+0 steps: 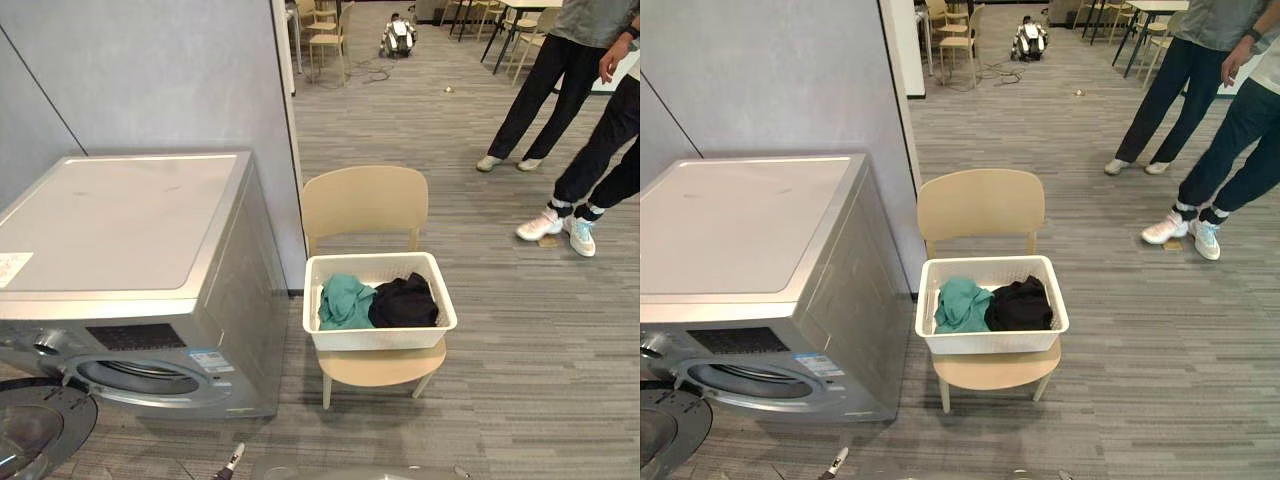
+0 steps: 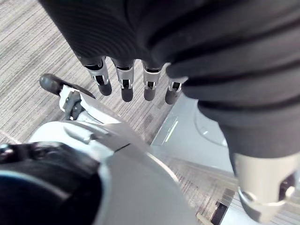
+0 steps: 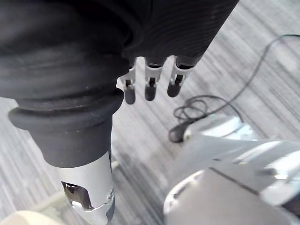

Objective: Pick up the laundry basket with both hands and put the clothes into the washing machine.

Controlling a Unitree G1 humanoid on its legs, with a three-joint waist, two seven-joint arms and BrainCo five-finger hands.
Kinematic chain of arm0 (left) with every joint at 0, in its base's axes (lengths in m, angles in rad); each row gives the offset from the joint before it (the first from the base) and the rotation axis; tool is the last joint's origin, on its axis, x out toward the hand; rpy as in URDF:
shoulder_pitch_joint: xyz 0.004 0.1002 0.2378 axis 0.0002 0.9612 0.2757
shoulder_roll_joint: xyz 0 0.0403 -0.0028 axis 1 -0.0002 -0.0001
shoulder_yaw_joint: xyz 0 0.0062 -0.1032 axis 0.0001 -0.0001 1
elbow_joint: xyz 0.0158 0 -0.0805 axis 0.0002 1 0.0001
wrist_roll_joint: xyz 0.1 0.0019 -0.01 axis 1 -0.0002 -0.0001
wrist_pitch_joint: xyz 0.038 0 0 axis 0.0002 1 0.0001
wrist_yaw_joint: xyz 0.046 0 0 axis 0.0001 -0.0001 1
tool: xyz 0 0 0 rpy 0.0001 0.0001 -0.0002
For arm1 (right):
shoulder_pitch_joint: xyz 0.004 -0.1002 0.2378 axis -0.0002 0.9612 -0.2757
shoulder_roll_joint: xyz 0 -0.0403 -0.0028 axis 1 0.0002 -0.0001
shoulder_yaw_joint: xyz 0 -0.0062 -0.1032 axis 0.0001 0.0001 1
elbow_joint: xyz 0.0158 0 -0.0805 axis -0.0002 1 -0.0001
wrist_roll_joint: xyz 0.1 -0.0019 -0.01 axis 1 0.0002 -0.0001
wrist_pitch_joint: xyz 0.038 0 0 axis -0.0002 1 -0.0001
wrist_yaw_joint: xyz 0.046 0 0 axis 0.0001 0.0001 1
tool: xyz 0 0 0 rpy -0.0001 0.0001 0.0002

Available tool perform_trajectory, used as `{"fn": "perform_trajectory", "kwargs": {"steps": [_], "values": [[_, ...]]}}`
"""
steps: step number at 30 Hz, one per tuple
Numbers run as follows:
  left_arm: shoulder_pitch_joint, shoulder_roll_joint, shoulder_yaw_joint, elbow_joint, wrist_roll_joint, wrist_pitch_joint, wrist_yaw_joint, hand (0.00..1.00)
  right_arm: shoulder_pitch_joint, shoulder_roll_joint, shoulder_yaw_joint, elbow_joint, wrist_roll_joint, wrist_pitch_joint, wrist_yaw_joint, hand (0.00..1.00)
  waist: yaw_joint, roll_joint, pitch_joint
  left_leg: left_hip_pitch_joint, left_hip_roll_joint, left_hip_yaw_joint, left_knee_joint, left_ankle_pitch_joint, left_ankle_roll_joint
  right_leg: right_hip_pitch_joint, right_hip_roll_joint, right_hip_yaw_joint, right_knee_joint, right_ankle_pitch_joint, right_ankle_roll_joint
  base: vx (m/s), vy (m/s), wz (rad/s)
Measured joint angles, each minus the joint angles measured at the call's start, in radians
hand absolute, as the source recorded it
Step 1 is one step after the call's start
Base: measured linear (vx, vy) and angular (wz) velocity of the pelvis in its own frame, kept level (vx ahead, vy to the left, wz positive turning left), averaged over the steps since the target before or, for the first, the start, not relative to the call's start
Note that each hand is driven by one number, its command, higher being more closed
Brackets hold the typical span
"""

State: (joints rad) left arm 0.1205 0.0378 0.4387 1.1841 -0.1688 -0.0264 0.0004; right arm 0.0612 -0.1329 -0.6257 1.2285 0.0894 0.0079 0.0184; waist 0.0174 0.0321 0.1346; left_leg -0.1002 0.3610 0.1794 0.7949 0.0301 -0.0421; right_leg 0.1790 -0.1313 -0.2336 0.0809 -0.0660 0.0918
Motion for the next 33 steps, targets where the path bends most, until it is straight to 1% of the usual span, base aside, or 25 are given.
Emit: {"fn": "perform_trajectory", "kwargs": {"steps": [1,2,3,4,5,6,7,9,11,13,15,16,17,19,21,22,24,25,26,27,28,29,30,32,33], "values": [[-0.001,0.000,-0.008,-0.003,-0.002,0.000,0.000,0.00,-0.010,-0.006,0.002,-0.001,0.000,-0.001,-0.002,0.00,-0.001,0.001,0.001,-0.015,-0.017,0.020,-0.009,-0.014,-0.011,0.002,0.002,-0.011,-0.009,-0.001,-0.002,0.06,-0.162,0.38],[-0.001,0.003,-0.021,-0.006,-0.009,0.000,0.000,0.00,-0.018,-0.009,0.007,-0.001,0.000,-0.001,-0.004,0.00,0.002,-0.001,0.002,-0.025,-0.042,0.023,-0.026,-0.068,-0.024,0.006,0.002,-0.023,-0.016,-0.002,-0.006,0.10,-0.080,0.50],[-0.003,0.012,-0.055,-0.006,-0.013,-0.001,0.001,0.00,-0.022,-0.014,0.022,-0.004,0.000,-0.001,-0.008,0.00,-0.001,-0.003,0.003,-0.020,-0.097,0.029,-0.095,-0.151,-0.063,0.007,-0.007,-0.041,-0.016,-0.003,-0.006,0.14,0.026,0.70],[-0.004,0.020,-0.089,-0.006,-0.011,-0.001,0.001,0.00,-0.030,-0.015,0.026,-0.004,0.000,0.001,-0.016,0.00,0.001,-0.002,0.004,0.008,-0.158,0.078,-0.243,-0.206,-0.072,0.001,-0.022,-0.062,-0.013,-0.003,-0.006,0.12,0.040,0.69],[-0.003,0.023,-0.100,-0.006,-0.010,-0.001,0.000,0.00,-0.035,-0.011,0.026,-0.004,0.000,0.001,-0.016,0.00,0.003,-0.004,0.004,0.040,-0.173,0.117,-0.328,-0.217,-0.055,-0.003,-0.028,-0.069,-0.011,-0.003,-0.004,0.13,0.088,0.69],[-0.003,0.020,-0.120,-0.006,-0.003,-0.001,0.000,0.00,-0.043,-0.005,0.033,-0.006,0.006,0.000,-0.016,0.00,0.003,-0.001,-0.002,0.107,-0.208,0.129,-0.483,-0.222,-0.043,-0.024,-0.026,-0.069,-0.010,-0.005,-0.002,0.08,0.092,0.47],[-0.005,0.029,-0.124,-0.008,0.005,-0.003,0.000,0.00,-0.069,0.019,0.059,-0.004,0.023,0.000,-0.014,0.00,0.014,-0.015,0.004,0.117,-0.234,0.127,-0.547,-0.219,-0.023,-0.040,-0.032,-0.060,-0.012,-0.005,-0.002,0.08,0.104,0.32],[0.000,0.039,-0.125,-0.004,0.020,0.000,0.000,0.00,-0.098,0.059,0.094,-0.005,0.031,-0.001,-0.015,0.00,0.029,-0.033,0.004,0.122,-0.242,0.126,-0.560,-0.213,-0.014,-0.041,-0.035,-0.038,-0.012,0.003,-0.015,0.04,0.058,0.03],[0.013,0.043,-0.131,0.002,0.035,0.000,-0.001,0.00,-0.092,0.091,0.128,-0.034,0.043,-0.003,-0.015,0.00,0.025,-0.037,-0.003,0.154,-0.247,0.121,-0.582,-0.211,-0.012,-0.023,-0.036,-0.039,-0.004,0.006,-0.018,0.02,0.015,0.04],[0.010,0.039,-0.135,0.003,0.056,0.000,-0.001,0.00,-0.092,0.095,0.208,-0.067,0.068,-0.004,-0.015,0.00,0.026,-0.028,-0.006,0.182,-0.247,0.126,-0.634,-0.194,-0.010,-0.067,-0.041,-0.032,0.091,0.003,-0.014,0.01,0.029,-0.14],[-0.016,0.046,-0.174,0.003,0.068,0.000,0.000,0.00,-0.093,0.088,0.326,-0.168,0.068,-0.006,-0.016,0.00,0.022,-0.022,0.003,0.202,-0.244,0.157,-0.705,-0.155,-0.006,-0.241,-0.061,0.028,0.377,0.003,-0.012,-0.03,0.041,-0.33],[-0.022,0.052,-0.175,0.003,0.068,0.000,0.001,0.00,-0.091,0.091,0.347,-0.199,0.068,-0.005,-0.016,0.00,0.021,-0.034,0.010,0.210,-0.249,0.164,-0.710,-0.153,-0.006,-0.274,-0.069,0.046,0.439,0.004,-0.009,-0.03,0.009,-0.27],[-0.033,0.070,-0.196,0.003,0.068,0.001,0.001,0.00,-0.079,0.094,0.373,-0.276,0.069,-0.003,-0.016,0.00,0.019,-0.056,0.024,0.227,-0.258,0.173,-0.710,-0.152,-0.005,-0.312,-0.086,0.074,0.529,0.012,0.028,-0.01,-0.011,-0.06],[-0.045,0.087,-0.214,-0.001,0.074,0.001,0.003,0.00,-0.033,0.091,0.379,-0.437,0.069,-0.005,-0.025,0.00,0.006,-0.074,0.025,0.245,-0.268,0.160,-0.710,-0.152,-0.005,-0.319,-0.103,0.073,0.571,0.017,0.037,0.02,-0.012,0.12],[-0.061,0.082,-0.214,-0.013,0.075,0.000,0.008,0.00,0.004,0.060,0.364,-0.623,0.067,-0.025,-0.045,0.00,-0.013,-0.068,0.021,0.240,-0.274,0.133,-0.719,-0.144,0.006,-0.302,-0.130,0.032,0.548,0.017,0.037,0.04,-0.014,0.26],[-0.070,0.075,-0.214,-0.025,0.075,-0.001,0.009,0.00,0.009,0.045,0.354,-0.671,0.065,-0.037,-0.059,0.00,-0.026,-0.062,0.019,0.233,-0.278,0.125,-0.730,-0.137,0.011,-0.296,-0.142,0.013,0.529,0.017,0.036,0.02,-0.011,0.27],[-0.083,0.063,-0.238,-0.042,0.075,-0.006,0.019,0.00,0.006,0.028,0.342,-0.727,0.065,-0.044,-0.079,0.00,-0.034,-0.055,0.018,0.227,-0.283,0.107,-0.761,-0.114,0.021,-0.288,-0.148,-0.004,0.500,0.018,0.034,0.00,-0.006,0.26],[-0.095,0.059,-0.258,-0.044,0.076,-0.008,0.022,0.00,0.013,0.027,0.342,-0.757,0.056,-0.046,-0.083,0.00,-0.035,-0.055,0.017,0.219,-0.281,0.093,-0.764,-0.108,0.020,-0.285,-0.145,0.005,0.469,-0.052,0.013,-0.02,-0.029,0.21],[-0.101,0.058,-0.267,-0.044,0.077,-0.008,0.022,0.00,0.016,0.028,0.344,-0.773,0.051,-0.045,-0.083,0.00,-0.031,-0.061,0.013,0.211,-0.282,0.091,-0.761,-0.107,0.018,-0.283,-0.143,0.018,0.429,-0.076,0.015,-0.02,-0.050,0.18],[-0.102,0.064,-0.281,-0.045,0.084,-0.010,0.022,0.00,0.016,0.033,0.357,-0.800,0.018,-0.045,-0.079,0.00,-0.026,-0.081,0.001,0.195,-0.288,0.083,-0.760,-0.101,0.008,-0.272,-0.142,0.042,0.320,-0.049,0.032,-0.03,-0.152,0.25],[-0.100,0.070,-0.280,-0.044,0.086,-0.012,0.022,0.00,0.018,0.039,0.375,-0.831,0.005,-0.046,-0.075,0.00,-0.028,-0.112,-0.014,0.185,-0.305,0.067,-0.764,-0.093,-0.004,-0.255,-0.148,0.042,0.244,-0.012,0.069,-0.01,-0.194,0.28],[-0.099,0.075,-0.278,-0.044,0.090,-0.014,0.022,0.00,0.017,0.037,0.384,-0.842,-0.005,-0.046,-0.072,0.00,-0.023,-0.116,-0.019,0.186,-0.303,0.061,-0.772,-0.086,-0.014,-0.234,-0.141,0.038,0.208,-0.022,0.078,-0.01,-0.263,0.18],[-0.099,0.069,-0.270,-0.043,0.091,-0.015,0.023,0.00,0.013,0.022,0.416,-0.876,-0.015,-0.048,-0.060,0.00,-0.007,-0.099,-0.026,0.186,-0.286,0.054,-0.792,-0.071,-0.030,-0.206,-0.111,0.030,0.136,-0.018,0.065,0.00,-0.182,0.04],[-0.091,0.049,-0.257,-0.043,0.090,-0.016,0.024,0.00,0.013,-0.008,0.476,-0.930,-0.018,-0.049,-0.043,0.00,-0.003,-0.067,-0.038,0.181,-0.254,0.032,-0.816,-0.048,-0.048,-0.172,-0.065,-0.005,0.076,0.010,0.040,-0.02,-0.179,0.22],[-0.082,0.038,-0.231,-0.043,0.089,-0.016,0.024,0.00,0.010,-0.018,0.507,-0.972,-0.020,-0.050,-0.029,0.00,0.000,-0.060,-0.044,0.181,-0.233,0.012,-0.832,-0.035,-0.063,-0.157,-0.039,-0.026,0.045,0.020,0.033,-0.01,-0.163,0.35]]}}
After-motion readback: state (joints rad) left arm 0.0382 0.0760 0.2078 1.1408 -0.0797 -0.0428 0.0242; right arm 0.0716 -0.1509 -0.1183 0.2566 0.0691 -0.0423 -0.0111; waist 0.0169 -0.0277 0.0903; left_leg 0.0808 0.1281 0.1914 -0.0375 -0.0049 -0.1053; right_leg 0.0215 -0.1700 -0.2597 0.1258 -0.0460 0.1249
